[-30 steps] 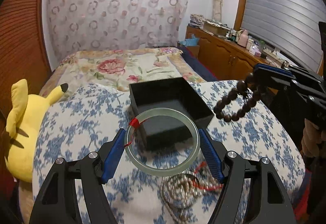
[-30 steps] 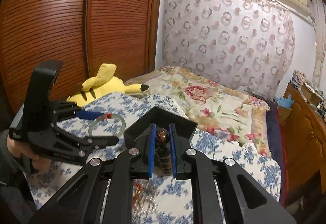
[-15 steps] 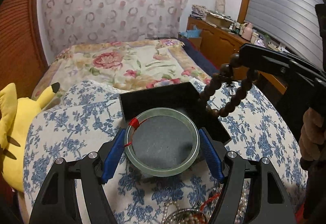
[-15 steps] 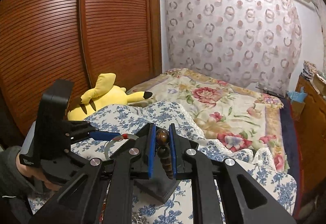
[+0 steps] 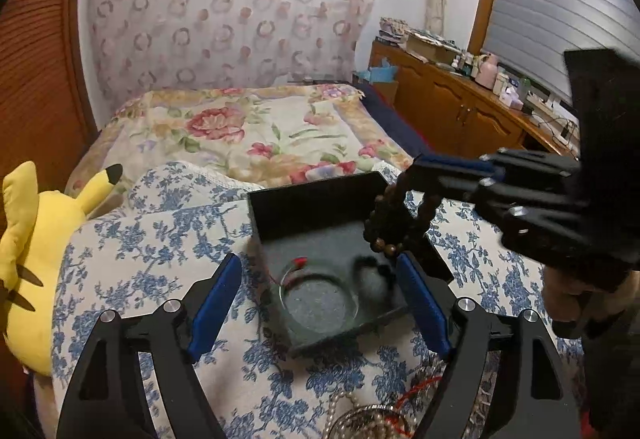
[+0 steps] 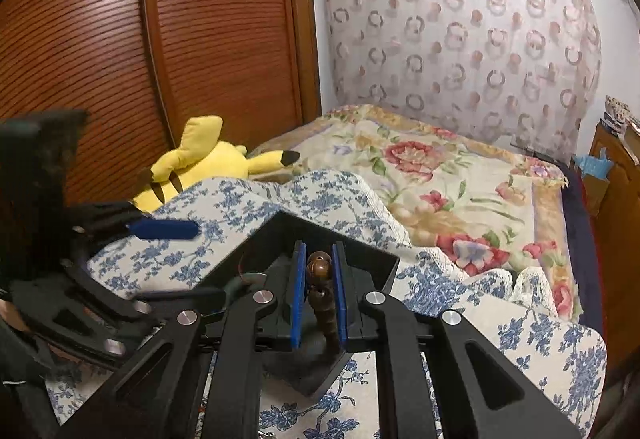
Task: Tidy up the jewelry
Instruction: 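Open both tools to drop the bangle and bracelet, then withdraw, then grasp the silver bangle with the left tool while the right grasps the red bracelet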
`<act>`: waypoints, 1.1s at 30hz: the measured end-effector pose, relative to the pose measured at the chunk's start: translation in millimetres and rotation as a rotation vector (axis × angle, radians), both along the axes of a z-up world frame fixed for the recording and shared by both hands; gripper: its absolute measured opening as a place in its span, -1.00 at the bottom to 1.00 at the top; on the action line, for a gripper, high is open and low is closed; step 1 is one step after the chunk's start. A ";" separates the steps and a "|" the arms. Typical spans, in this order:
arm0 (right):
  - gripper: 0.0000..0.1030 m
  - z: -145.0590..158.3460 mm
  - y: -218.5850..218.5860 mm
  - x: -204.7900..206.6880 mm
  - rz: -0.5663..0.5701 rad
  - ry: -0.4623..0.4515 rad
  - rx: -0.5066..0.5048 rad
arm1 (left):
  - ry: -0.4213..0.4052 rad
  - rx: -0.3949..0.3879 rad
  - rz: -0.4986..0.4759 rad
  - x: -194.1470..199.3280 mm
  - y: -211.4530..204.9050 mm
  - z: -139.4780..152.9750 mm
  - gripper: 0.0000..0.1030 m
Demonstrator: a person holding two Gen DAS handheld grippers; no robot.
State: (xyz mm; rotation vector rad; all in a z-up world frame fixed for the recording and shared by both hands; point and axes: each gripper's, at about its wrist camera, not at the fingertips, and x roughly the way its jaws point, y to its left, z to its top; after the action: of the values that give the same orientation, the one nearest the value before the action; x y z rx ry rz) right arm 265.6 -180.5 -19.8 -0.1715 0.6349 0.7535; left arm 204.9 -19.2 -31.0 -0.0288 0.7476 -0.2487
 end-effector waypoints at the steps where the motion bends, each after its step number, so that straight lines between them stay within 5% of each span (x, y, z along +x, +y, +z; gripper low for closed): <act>1: -0.72 -1.2 1.1 0.7 -0.001 0.003 -0.005 | -0.005 0.005 0.004 -2.4 1.2 1.7 0.48; 9: -0.67 -4.9 4.5 -2.3 -0.024 0.017 -0.018 | -0.019 0.021 0.027 -33.0 18.2 4.6 0.49; 12: -0.28 0.2 0.3 -11.4 -0.042 0.006 -0.010 | -0.019 0.017 0.031 -45.5 23.2 1.9 0.50; 22: -0.28 1.4 -23.4 -65.6 -0.079 -0.011 -0.002 | 0.001 0.009 0.035 -82.4 32.7 -12.8 0.50; 33: -0.28 -34.4 -44.1 -133.9 -0.142 0.024 -0.025 | 0.054 0.002 0.020 -109.6 27.8 -42.3 0.59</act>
State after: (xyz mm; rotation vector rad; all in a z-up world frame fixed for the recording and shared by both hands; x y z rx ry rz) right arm 131.7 -224.6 -54.2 -0.1389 0.6725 0.6112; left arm 95.4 8.6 -73.3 -0.0414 0.8009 -0.2286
